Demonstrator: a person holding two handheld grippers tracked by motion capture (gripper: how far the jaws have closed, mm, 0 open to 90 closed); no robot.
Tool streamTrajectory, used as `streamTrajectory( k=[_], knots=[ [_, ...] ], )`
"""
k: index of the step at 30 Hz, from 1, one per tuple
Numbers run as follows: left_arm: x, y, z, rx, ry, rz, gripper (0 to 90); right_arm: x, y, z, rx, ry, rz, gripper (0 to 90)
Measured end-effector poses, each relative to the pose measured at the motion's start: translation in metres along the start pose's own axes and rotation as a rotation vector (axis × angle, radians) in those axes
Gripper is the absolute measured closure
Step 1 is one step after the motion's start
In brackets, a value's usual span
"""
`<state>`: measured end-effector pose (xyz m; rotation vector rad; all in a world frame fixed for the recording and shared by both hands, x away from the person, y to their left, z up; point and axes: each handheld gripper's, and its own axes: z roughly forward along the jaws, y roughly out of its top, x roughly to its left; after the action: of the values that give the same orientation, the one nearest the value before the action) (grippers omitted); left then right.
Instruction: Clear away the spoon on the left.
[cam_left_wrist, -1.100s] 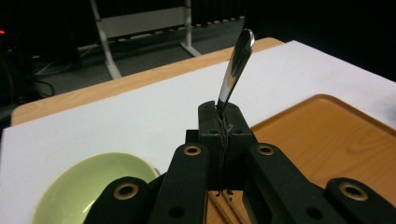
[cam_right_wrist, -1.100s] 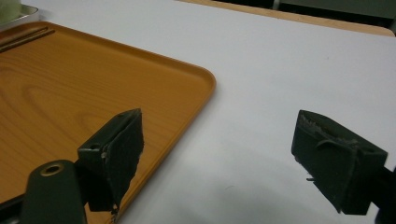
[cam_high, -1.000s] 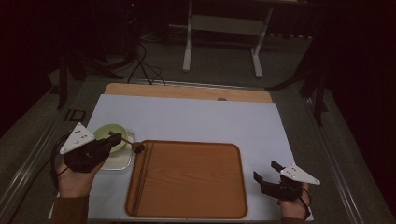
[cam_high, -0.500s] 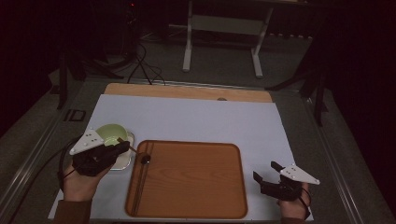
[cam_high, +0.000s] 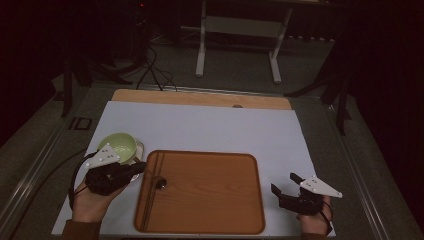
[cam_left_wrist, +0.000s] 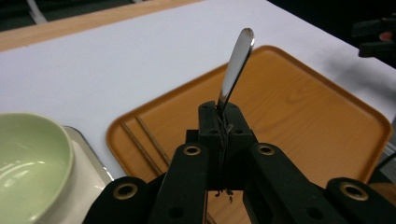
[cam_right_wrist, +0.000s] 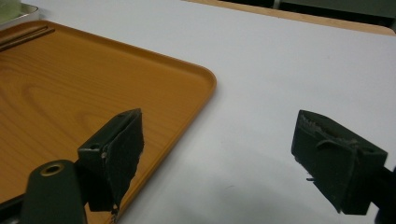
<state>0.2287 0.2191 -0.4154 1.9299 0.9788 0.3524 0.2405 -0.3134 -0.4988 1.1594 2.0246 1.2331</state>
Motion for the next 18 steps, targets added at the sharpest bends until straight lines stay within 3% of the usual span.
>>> streamTrajectory(
  k=[4, 7, 12, 14, 18],
  knots=[
    [-0.004, -0.003, 0.0, 0.028, -0.03, -0.013, 89.0, 0.0, 0.0, 0.0, 0.001, 0.0, 0.0, 16.8],
    [-0.004, -0.004, 0.004, 0.066, -0.059, -0.05, 89.0, 0.0, 0.0, 0.0, 0.001, 0.001, -0.001, 16.8],
    [0.002, -0.006, 0.023, 0.175, -0.079, -0.117, 89.2, 0.001, 0.0, 0.0, 0.005, 0.003, -0.003, 16.8],
    [0.005, -0.005, 0.031, 0.188, -0.118, -0.151, 89.4, 0.0, 0.0, 0.0, 0.005, 0.005, -0.002, 16.8],
    [0.01, 0.0, 0.041, 0.218, -0.134, -0.175, 89.6, 0.0, 0.0, 0.001, 0.008, 0.005, -0.003, 16.8]
  ],
)
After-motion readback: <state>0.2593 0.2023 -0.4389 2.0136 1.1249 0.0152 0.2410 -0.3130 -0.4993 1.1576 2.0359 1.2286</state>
